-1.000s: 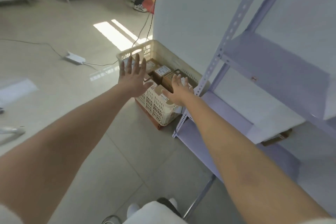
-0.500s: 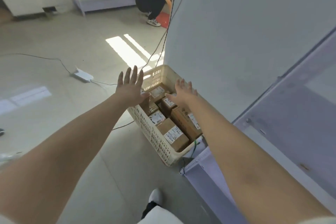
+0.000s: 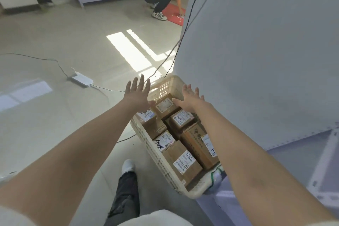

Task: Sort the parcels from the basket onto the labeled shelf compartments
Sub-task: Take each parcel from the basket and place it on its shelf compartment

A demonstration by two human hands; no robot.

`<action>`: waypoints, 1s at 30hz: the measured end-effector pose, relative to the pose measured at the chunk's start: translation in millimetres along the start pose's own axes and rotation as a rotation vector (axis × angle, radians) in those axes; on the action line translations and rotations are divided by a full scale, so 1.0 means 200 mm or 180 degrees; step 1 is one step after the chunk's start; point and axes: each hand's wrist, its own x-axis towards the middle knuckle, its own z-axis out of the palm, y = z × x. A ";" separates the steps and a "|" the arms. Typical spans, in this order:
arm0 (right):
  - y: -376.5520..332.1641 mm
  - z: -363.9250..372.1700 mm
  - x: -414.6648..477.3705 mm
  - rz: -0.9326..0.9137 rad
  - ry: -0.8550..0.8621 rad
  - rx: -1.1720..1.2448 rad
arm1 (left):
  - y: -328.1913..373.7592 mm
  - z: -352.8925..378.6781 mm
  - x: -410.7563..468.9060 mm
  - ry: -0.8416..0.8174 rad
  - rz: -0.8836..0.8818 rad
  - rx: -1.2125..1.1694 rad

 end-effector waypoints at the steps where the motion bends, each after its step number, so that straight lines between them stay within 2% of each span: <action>1: -0.02 -0.02 0.07 0.0042 -0.0006 0.0028 | -0.03 0.00 0.08 -0.0017 0.0036 0.0004; 7: -0.17 -0.03 0.50 0.0374 -0.0259 0.0214 | -0.19 0.05 0.52 -0.0644 -0.0094 -0.0654; 12: -0.24 0.05 0.80 0.0518 -0.0543 0.0444 | -0.23 0.26 0.75 -0.1075 -0.0270 -0.1191; 17: -0.21 0.20 1.03 0.0683 -0.1030 0.0920 | -0.24 0.47 0.92 -0.1361 -0.0156 -0.0924; 20: -0.17 0.35 1.11 0.0958 -0.1155 0.1518 | -0.24 0.53 1.05 -0.1425 0.0188 -0.0505; 25: -0.14 0.65 1.13 0.1629 -0.1410 0.2653 | -0.19 0.63 1.25 -0.1322 0.1209 0.0489; 30: -0.14 0.98 1.19 0.2059 -0.1487 0.3537 | -0.14 0.82 1.46 -0.1553 0.2001 0.1089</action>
